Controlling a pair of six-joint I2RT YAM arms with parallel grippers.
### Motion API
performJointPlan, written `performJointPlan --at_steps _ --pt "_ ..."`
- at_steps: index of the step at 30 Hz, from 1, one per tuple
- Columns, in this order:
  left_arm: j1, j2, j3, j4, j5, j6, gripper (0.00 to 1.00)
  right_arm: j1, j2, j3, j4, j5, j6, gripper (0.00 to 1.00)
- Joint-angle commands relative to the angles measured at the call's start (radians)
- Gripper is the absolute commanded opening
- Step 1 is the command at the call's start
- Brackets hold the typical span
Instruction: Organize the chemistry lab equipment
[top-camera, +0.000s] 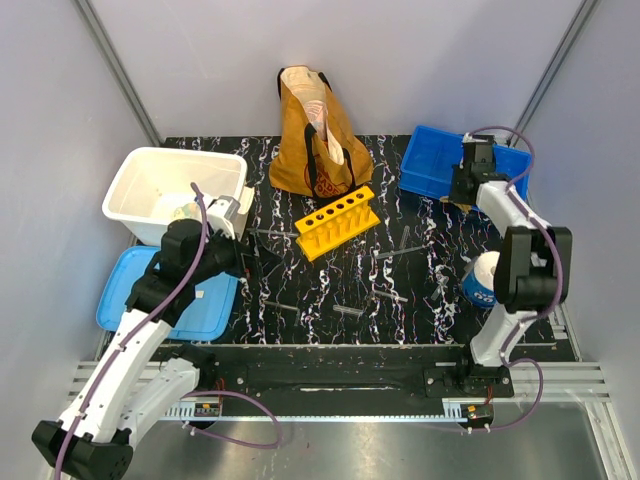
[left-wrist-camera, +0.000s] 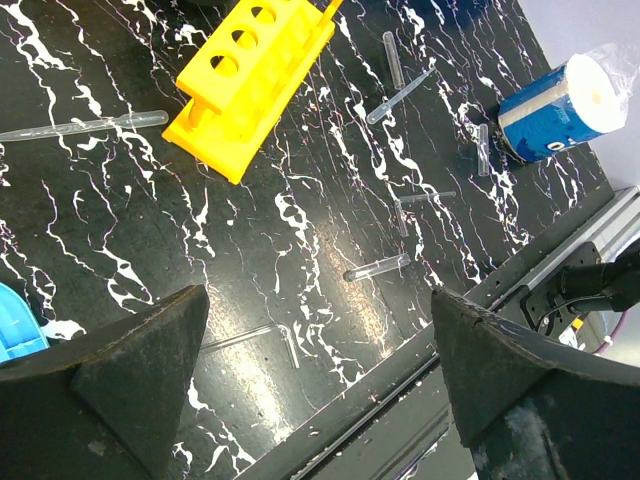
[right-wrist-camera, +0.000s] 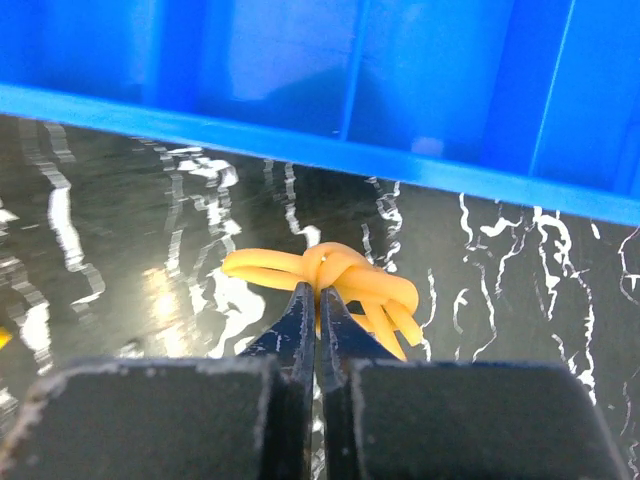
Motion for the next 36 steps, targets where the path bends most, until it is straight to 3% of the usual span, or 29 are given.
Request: performJointPlan --at_steps 1,10,20,26,36 --pt "-0.004 -0.005 0.0 0.054 -0.014 -0.005 0.97 0.013 -0.195 -0.035 -0.033 -0.118 0.114 0.0" --pt "-0.004 0.041 0.068 0.029 0.026 0.009 0.96 0.099 -0.487 -0.21 0.008 -0.48 0.289 0.0" --pt "-0.009 0.153 0.123 0.132 0.224 -0.058 0.93 0.376 -0.709 -0.407 0.26 -0.614 0.635 0.0" --pt "-0.036 0.216 0.123 0.276 0.342 -0.198 0.89 0.521 -0.743 -0.455 0.375 -0.617 0.703 0.0" --pt "-0.133 0.27 0.106 0.388 0.326 -0.339 0.73 0.66 -0.723 -0.451 0.393 -0.564 0.686 0.0"
